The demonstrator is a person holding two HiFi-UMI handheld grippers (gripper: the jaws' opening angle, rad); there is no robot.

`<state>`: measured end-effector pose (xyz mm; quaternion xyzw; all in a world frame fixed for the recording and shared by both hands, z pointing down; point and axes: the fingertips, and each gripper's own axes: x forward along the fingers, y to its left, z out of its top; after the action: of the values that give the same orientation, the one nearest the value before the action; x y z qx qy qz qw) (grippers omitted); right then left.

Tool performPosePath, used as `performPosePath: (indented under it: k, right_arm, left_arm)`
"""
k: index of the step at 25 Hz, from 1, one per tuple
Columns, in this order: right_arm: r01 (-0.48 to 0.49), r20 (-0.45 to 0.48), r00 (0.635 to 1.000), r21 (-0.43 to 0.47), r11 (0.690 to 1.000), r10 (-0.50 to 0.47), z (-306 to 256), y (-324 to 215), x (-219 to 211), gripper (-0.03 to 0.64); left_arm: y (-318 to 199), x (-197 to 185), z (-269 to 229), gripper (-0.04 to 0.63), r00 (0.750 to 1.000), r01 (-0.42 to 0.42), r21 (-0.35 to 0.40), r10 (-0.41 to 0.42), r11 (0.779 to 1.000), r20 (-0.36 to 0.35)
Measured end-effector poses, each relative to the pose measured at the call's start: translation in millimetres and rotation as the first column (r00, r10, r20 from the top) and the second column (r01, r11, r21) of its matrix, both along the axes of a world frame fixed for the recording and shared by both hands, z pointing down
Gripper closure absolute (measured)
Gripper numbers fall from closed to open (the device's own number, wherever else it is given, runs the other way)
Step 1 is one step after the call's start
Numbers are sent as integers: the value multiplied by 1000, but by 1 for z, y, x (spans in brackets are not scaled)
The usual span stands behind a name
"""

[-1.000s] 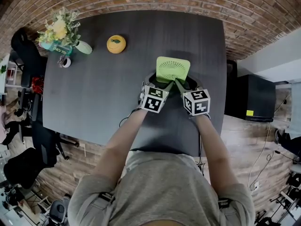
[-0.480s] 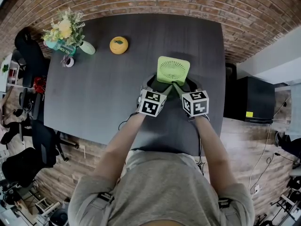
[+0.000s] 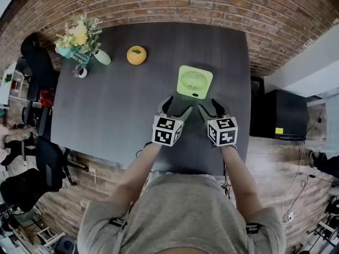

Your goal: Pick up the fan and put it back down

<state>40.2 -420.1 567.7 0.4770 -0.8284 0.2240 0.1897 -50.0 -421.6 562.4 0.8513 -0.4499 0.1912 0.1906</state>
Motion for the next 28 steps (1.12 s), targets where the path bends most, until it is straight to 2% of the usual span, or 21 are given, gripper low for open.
performPosePath:
  k: [5,13,17,21,24,28]
  right_arm:
    - [7,65,998,21,1000,-8,-15,30,-9,392]
    - [-37,141,989,28,999,32,-27,87,-33,510]
    - [-34,164,986,61,998,24,-42,123,-51,538]
    - [-48,183,983,90,995,31,-55,163,-66,561]
    - [-55,184,982,110,992,34,-62,193,-75,575]
    - [-54,185,982,132,990,29,-71,234,-89,589]
  left_arm:
    - [24,-8,-11,245,1000,7,1,-7,1000,-28]
    - [81,-37,-32,253,996,36,22,-34,999,-81]
    - [118,-54,-35,345,996,59,30,-57,998,-72]
    - [158,-71,-42,391,994,71,44,-67,997,-83]
    - [187,-84,-51,463,994,82,72,-76,994,-81]
    - [226,-101,-60,496,993,90,93,-82,992,-87]
